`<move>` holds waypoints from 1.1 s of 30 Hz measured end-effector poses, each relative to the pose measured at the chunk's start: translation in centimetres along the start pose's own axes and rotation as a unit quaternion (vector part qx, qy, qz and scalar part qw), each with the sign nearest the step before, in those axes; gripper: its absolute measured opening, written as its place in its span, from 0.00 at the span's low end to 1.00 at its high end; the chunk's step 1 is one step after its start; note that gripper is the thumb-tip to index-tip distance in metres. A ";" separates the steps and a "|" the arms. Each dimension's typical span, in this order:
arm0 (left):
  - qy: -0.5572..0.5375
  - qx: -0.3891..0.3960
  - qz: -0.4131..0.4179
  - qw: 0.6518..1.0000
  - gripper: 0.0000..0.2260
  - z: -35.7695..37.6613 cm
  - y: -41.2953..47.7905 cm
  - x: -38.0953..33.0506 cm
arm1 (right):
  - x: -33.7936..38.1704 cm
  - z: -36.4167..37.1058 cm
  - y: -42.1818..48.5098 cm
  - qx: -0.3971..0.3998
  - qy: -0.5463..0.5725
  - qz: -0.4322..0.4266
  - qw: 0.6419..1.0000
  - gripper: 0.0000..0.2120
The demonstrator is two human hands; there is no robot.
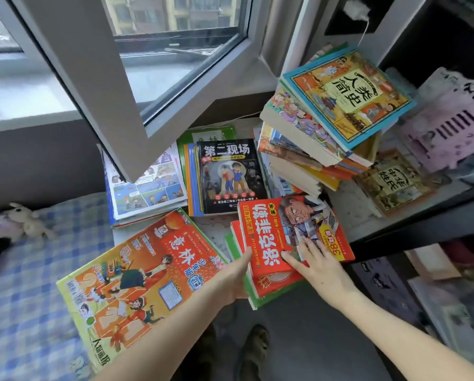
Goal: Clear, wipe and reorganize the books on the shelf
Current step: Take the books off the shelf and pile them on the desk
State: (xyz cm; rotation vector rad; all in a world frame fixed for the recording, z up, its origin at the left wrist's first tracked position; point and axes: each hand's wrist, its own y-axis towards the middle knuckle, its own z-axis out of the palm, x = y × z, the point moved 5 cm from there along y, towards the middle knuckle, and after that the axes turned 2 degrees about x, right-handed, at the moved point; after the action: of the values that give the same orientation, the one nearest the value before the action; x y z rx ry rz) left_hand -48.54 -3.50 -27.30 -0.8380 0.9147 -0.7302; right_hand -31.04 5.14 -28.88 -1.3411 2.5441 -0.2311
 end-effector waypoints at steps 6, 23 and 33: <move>0.199 -0.057 0.098 0.973 0.15 -0.3 -1.8 -4.1 | 0.6 -3.5 -1.0 -0.035 0.045 0.082 0.995 0.37; 0.518 0.115 0.352 0.771 0.03 19.6 -13.3 -6.4 | -6.9 -23.7 -23.9 -0.342 0.149 0.363 0.854 0.13; 0.522 0.178 0.487 0.677 0.06 40.2 -16.1 -3.0 | -17.6 -25.1 -42.4 -0.490 0.113 0.479 0.719 0.06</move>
State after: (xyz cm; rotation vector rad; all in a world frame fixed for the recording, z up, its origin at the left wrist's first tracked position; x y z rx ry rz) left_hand -17.10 3.17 1.85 0.6051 1.9262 -0.3236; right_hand 4.41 -3.59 8.66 0.1198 3.2547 1.3722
